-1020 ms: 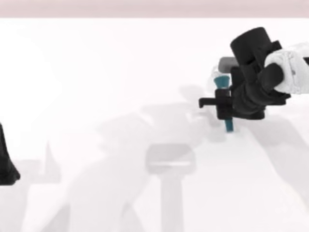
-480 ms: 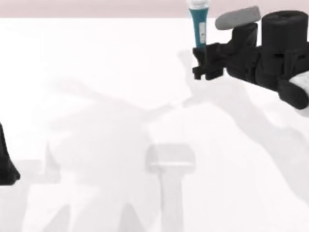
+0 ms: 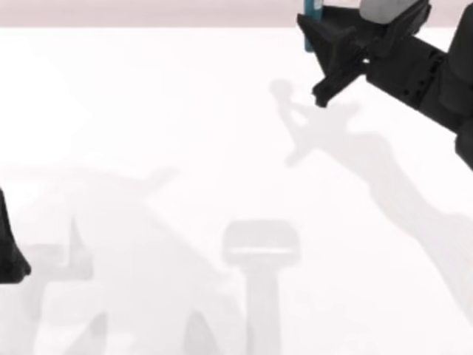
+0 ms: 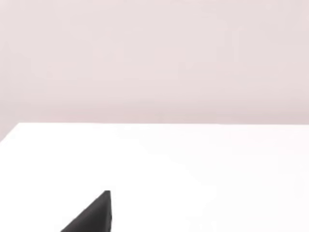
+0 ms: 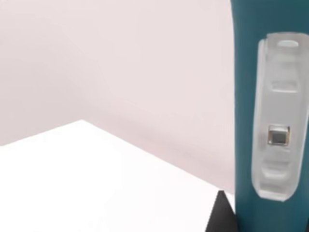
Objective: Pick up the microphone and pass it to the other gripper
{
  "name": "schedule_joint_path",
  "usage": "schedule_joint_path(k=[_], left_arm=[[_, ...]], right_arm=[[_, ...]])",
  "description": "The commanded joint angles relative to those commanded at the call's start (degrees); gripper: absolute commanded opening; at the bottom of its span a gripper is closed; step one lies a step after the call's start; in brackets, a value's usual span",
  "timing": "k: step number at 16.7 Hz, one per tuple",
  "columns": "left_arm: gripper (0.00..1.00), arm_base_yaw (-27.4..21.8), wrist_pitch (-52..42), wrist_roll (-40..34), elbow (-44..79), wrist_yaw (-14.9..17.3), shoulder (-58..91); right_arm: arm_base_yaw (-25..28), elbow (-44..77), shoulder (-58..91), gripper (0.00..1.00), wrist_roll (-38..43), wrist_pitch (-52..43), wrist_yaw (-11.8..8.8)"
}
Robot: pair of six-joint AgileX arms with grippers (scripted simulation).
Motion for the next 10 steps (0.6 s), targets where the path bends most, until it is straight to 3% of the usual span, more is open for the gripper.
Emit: schedule_joint_path(k=[6,10], left_arm=[[1.0,0.0,0.0,0.0,0.0,0.0,0.0],[1.0,0.0,0.0,0.0,0.0,0.0,0.0]], right_arm=[[1.0,-0.3,0.0,0.0,0.2,0.8,0.9],[7.0,-4.4,-1.1,0.0,0.9,7.1,6.9]])
